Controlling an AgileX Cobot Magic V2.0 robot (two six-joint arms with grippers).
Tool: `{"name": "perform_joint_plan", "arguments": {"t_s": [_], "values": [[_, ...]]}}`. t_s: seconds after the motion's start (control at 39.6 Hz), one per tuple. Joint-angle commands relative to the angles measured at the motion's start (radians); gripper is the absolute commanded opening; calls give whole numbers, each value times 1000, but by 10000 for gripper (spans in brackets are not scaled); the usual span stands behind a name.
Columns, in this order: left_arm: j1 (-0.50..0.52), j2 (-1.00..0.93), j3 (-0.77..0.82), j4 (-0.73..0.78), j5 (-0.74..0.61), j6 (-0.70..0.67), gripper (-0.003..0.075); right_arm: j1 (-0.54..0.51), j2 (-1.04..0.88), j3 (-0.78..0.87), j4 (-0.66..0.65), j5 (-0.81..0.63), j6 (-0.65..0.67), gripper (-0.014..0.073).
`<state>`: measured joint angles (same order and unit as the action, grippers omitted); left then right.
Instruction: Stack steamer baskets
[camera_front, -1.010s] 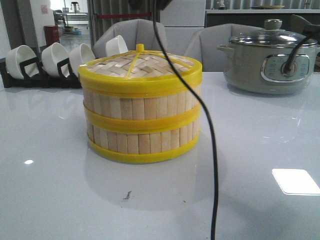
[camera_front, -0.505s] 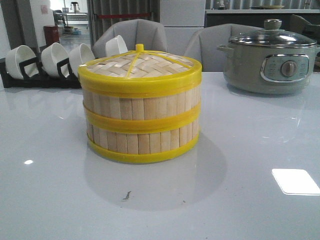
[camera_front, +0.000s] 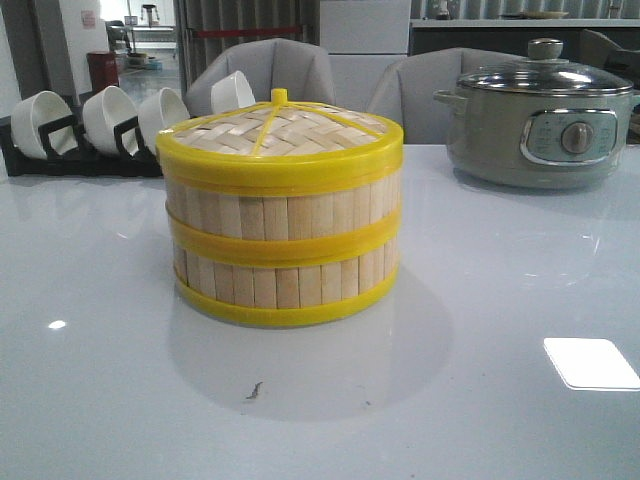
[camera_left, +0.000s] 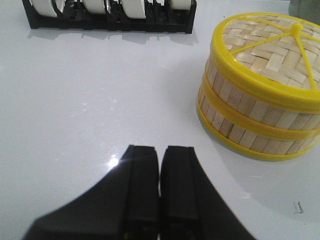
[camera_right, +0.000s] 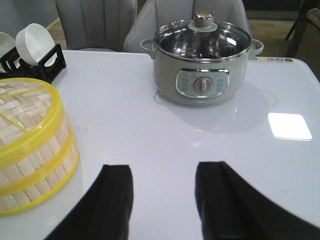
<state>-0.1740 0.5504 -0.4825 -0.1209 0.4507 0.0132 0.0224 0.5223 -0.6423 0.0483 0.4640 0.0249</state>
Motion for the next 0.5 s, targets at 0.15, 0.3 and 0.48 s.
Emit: {"name": "perform_joint_plan", "arguments": {"t_s": [0.15, 0.3, 0.48], "values": [[-4, 0, -30, -11, -80, -6, 87, -65, -196, 190, -4, -74, -2, 414], [-4, 0, -30, -11, -80, -6, 87, -116, -258, 297, -4, -75, -2, 414], [-4, 0, -30, -11, -80, -6, 87, -133, -268, 333, -4, -116, -2, 313]]}}
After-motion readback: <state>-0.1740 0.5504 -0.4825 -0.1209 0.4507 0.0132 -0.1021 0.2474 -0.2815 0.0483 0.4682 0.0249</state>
